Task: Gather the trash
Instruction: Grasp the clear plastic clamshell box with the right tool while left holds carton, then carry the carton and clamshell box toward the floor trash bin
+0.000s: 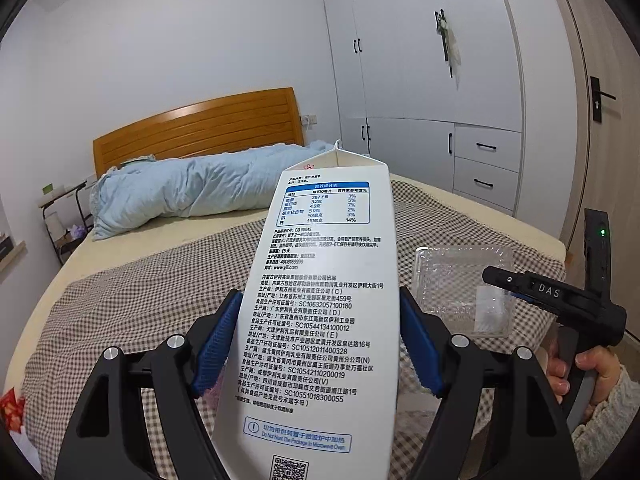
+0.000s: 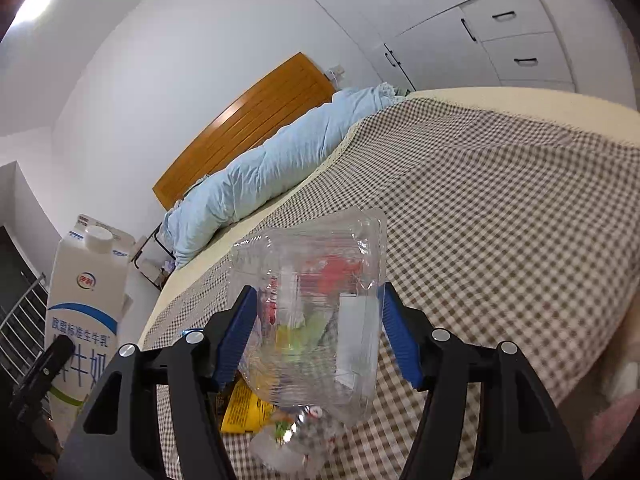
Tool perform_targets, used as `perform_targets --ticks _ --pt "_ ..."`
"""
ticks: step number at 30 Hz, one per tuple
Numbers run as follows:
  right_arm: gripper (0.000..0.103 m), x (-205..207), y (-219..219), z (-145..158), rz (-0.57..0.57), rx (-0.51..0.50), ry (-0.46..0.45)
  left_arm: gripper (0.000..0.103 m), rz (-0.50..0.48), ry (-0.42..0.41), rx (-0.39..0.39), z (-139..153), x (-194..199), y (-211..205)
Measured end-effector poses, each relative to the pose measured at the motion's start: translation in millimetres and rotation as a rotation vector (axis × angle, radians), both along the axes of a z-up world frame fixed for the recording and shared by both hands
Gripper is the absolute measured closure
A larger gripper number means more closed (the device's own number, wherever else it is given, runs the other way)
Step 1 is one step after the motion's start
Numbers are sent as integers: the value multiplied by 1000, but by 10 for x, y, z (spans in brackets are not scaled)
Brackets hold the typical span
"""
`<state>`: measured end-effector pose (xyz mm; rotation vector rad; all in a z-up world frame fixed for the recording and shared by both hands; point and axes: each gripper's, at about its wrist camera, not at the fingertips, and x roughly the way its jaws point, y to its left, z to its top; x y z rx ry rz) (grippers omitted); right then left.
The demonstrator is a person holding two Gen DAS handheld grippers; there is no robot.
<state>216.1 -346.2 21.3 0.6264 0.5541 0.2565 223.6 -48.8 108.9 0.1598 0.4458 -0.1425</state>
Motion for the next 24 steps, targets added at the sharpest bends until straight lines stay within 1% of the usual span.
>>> perform_targets --ticks 9,18,24 --pt "42 -302 70 224 1 -79 -14 30 14 -10 -6 109 -472 31" --pt "43 -753 -74 267 -4 -69 -10 30 22 -32 5 120 -895 -33" --pt "43 -1019 -114 273 -7 -111 -17 30 7 -42 3 107 -1184 -64"
